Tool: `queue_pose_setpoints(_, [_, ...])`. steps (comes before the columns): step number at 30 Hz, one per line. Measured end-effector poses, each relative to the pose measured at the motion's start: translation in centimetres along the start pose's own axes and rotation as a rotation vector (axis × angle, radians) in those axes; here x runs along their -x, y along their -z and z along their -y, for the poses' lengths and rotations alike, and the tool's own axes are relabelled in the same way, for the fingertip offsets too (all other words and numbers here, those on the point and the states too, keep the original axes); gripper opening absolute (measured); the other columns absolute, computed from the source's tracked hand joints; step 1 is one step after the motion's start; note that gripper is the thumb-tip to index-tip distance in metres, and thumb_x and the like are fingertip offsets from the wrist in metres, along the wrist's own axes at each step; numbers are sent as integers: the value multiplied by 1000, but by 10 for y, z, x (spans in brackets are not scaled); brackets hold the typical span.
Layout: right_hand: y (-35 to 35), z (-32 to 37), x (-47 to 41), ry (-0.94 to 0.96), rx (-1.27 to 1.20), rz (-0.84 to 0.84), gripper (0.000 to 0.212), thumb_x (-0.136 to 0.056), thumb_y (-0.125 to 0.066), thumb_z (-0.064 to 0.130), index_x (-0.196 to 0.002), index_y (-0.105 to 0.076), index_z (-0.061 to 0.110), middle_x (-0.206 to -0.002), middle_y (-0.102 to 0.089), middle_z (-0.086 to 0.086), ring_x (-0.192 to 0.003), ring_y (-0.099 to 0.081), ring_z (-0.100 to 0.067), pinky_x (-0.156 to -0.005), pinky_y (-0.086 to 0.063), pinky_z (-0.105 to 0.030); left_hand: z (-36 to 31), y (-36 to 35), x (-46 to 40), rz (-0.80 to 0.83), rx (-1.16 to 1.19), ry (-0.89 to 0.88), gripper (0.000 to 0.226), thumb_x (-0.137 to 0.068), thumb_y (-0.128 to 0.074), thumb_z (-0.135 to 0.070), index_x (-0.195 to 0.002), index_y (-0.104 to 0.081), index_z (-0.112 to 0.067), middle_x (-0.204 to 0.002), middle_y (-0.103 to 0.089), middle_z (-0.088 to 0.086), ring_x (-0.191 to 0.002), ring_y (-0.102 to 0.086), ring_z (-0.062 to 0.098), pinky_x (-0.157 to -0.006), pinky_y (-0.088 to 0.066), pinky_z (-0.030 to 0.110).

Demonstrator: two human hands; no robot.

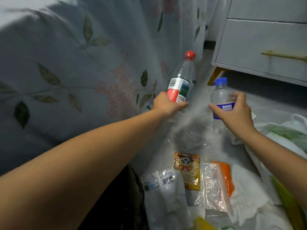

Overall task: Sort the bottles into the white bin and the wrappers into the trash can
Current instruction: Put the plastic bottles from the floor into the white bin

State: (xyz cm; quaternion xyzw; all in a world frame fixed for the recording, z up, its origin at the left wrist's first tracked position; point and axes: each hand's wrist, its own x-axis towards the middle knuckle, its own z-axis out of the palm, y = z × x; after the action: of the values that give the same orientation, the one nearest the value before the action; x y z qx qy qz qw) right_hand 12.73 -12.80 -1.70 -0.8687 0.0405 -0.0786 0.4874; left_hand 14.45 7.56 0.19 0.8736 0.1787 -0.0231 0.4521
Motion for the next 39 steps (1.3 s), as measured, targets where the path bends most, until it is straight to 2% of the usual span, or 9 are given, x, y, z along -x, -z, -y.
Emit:
queue_pose_setpoints(5, [16,60,64,-210,-406,59,52,-79,-71,37,-118,-44,17,-104,-60,-7,-82,-62,-19,-69,-51,-33,-16,70,76,-6,178,28,69,-41,-82,-57,-95,-69,-16,-87,-74,5,-81,-72,22,-76,-60,40])
queue_pose_setpoints(10, [24,124,141,-245,-551,219,31,-79,-71,34,-103,-56,20,-88,-66,-6,-75,-64,-19,-71,-52,-35,-13,159,183,5,144,2,60,-48,-81,-56,-92,-69,-17,-78,-74,-2,-72,-71,13,-69,-58,32])
queue_pose_setpoints(15, [23,192,212,-232,-544,376,26,-75,-75,35,-92,-63,20,-80,-69,-6,-71,-65,-20,-71,-52,-38,7,213,285,-95,190,65,52,-53,-85,-48,-93,-65,-22,-81,-74,-5,-73,-71,6,-71,-58,27])
queue_pose_setpoints(19, [26,253,260,-159,-480,500,57,-57,-83,47,-100,-63,17,-90,-73,-8,-80,-70,-22,-77,-55,-41,28,248,343,-187,220,111,59,-48,-81,-55,-95,-60,-26,-86,-72,-7,-77,-69,6,-75,-58,31])
queue_pose_setpoints(22, [28,290,293,-102,-437,559,43,-68,-77,39,-102,-62,18,-96,-72,-9,-85,-68,-25,-86,-53,-47,47,280,385,-223,247,148,57,-52,-82,-52,-97,-59,-25,-89,-71,-8,-80,-68,5,-75,-56,27])
queue_pose_setpoints(25, [30,319,327,-51,-366,603,38,-73,-75,37,-103,-62,18,-94,-71,-7,-85,-68,-24,-87,-53,-47,75,304,430,-228,312,189,52,-53,-81,-52,-91,-62,-22,-84,-73,-4,-77,-70,10,-77,-58,35])
queue_pose_setpoints(33, [34,374,400,-17,-415,683,23,-80,-72,30,-98,-60,21,-81,-68,-1,-69,-65,-16,-67,-52,-32,178,296,510,-255,467,501,68,-49,-85,-51,-103,-57,-20,-92,-71,-1,-80,-71,14,-71,-60,36])
queue_pose_setpoints(36, [38,375,415,-34,-442,685,21,-80,-71,27,-97,-61,20,-82,-66,-3,-70,-64,-19,-64,-53,-32,204,274,502,-308,472,598,79,-42,-86,-51,-106,-57,-16,-94,-70,1,-83,-69,17,-78,-59,38])
queue_pose_setpoints(39, [49,364,420,-59,-439,685,22,-80,-71,27,-98,-61,20,-86,-67,-7,-75,-66,-24,-66,-56,-37,218,257,492,-339,366,666,68,-48,-85,-49,-102,-56,-18,-96,-66,-3,-97,-61,19,-88,-49,31])
